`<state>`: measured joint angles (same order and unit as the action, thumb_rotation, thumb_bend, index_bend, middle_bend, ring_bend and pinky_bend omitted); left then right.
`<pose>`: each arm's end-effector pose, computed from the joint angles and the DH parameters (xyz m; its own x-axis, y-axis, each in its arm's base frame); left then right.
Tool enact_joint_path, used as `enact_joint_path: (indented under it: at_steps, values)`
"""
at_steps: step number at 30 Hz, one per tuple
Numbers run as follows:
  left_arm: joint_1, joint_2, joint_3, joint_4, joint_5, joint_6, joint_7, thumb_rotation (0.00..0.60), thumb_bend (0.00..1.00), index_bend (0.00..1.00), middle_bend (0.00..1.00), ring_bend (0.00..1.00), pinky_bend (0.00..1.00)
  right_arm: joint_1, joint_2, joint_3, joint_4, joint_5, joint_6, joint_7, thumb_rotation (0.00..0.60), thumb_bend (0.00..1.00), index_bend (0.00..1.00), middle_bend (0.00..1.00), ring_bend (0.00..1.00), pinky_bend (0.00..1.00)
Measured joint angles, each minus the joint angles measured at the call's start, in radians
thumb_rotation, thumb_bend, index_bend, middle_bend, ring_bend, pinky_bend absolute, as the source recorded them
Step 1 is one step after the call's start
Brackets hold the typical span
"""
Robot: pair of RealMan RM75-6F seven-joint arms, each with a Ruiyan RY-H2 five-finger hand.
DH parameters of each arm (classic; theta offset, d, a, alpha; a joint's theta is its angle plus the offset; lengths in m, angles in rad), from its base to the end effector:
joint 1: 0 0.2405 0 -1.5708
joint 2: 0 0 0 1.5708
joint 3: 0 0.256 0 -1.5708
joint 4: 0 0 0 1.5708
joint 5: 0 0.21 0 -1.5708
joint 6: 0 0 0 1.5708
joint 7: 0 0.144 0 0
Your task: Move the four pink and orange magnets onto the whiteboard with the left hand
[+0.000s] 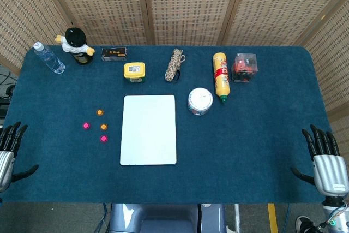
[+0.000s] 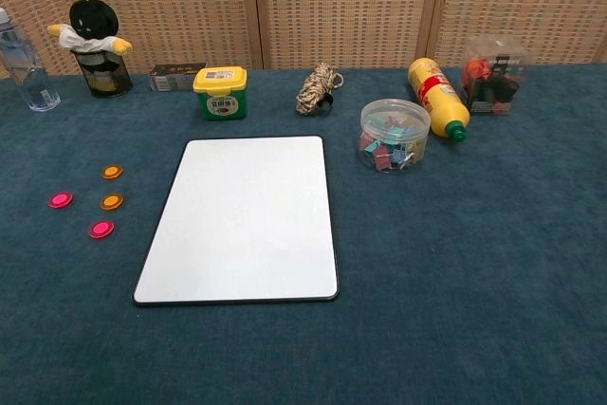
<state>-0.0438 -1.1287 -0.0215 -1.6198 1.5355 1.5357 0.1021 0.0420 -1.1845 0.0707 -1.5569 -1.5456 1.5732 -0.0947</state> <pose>-0.3103 0.1622 0.1562 0.4743 -0.0037 0.8803 0.8803 -0.0059 -0.4743 -0.3112 -0.1716 0.1552 0.4707 0.0901 0.8777 -0.8811 -0.0041 0.4729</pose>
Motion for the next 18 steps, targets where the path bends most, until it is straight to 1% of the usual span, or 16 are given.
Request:
enact_joint_path:
  at_steps: [10, 13, 14, 17, 18]
  values:
    - [-0.004, -0.004, -0.001, 0.002, -0.007, -0.009, 0.009, 0.6, 0.0, 0.0, 0.0, 0.0, 0.0, -0.003, 0.0, -0.001, -0.002, -0.004, 0.005, 0.01, 0.6, 0.0, 0.0, 0.0, 0.0, 0.0]
    - [-0.018, -0.01, -0.008, 0.009, -0.017, -0.033, 0.012, 0.6, 0.03, 0.01, 0.0, 0.0, 0.0, -0.002, -0.002, -0.001, -0.001, -0.003, 0.003, 0.005, 0.6, 0.0, 0.0, 0.0, 0.0, 0.0]
    - [-0.026, -0.013, -0.012, 0.012, -0.023, -0.046, 0.015, 0.6, 0.07, 0.05, 0.0, 0.0, 0.0, -0.002, -0.003, -0.001, -0.002, -0.001, 0.0, 0.005, 0.6, 0.0, 0.0, 0.0, 0.0, 0.0]
    - [-0.066, -0.03, -0.03, 0.026, -0.042, -0.104, 0.028, 0.6, 0.19, 0.25, 0.0, 0.0, 0.0, 0.0, -0.003, 0.001, -0.004, 0.004, -0.005, 0.007, 0.6, 0.0, 0.0, 0.0, 0.0, 0.0]
    - [-0.086, -0.037, -0.037, 0.03, -0.048, -0.133, 0.031, 0.6, 0.21, 0.29, 0.0, 0.0, 0.0, 0.0, -0.002, 0.001, -0.004, 0.005, -0.006, 0.009, 0.6, 0.0, 0.0, 0.0, 0.0, 0.0]
